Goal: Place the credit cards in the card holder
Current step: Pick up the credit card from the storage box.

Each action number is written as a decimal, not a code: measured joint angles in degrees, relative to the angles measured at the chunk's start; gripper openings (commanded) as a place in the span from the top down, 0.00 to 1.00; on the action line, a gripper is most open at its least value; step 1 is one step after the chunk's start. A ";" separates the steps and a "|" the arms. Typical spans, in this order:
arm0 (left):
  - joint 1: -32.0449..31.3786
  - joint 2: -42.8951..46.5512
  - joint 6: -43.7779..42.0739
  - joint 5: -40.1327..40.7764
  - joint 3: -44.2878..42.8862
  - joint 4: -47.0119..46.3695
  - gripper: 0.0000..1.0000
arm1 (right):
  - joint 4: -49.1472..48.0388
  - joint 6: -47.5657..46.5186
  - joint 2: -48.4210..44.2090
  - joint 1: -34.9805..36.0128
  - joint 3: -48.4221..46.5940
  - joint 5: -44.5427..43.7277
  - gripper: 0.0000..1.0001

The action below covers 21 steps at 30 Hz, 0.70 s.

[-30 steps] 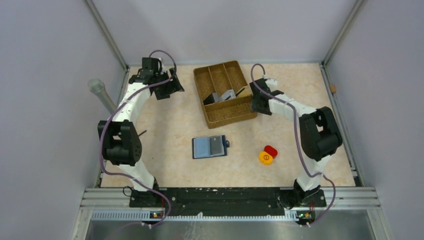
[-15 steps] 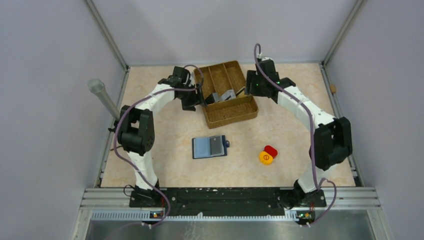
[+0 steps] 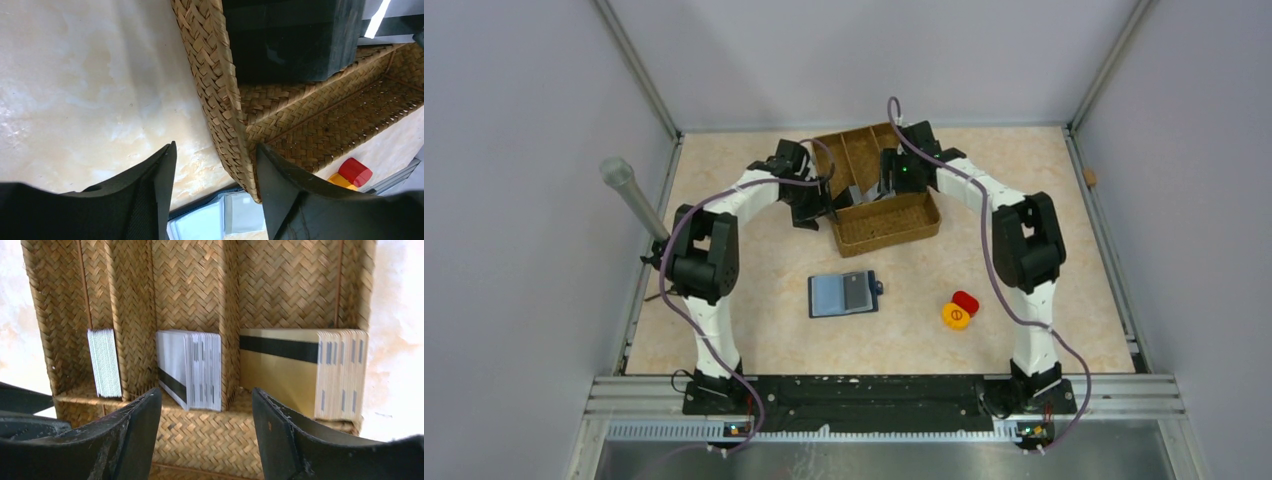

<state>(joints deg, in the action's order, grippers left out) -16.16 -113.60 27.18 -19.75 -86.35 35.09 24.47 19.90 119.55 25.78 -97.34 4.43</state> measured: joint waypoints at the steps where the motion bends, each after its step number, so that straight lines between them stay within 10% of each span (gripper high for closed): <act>1: -0.15 -0.33 0.02 0.00 0.00 0.00 0.42 | 0.13 -0.42 1.05 0.31 -1.07 -0.04 0.34; 21: -2.05 -1.33 1.46 -0.13 -0.13 -1.42 0.80 | 6.14 -4.37 9.27 3.91 -11.89 -13.31 0.36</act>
<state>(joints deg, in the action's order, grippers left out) -18.22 -114.93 28.64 -19.88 -86.48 33.67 30.61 15.53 128.81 29.69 -109.23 -8.88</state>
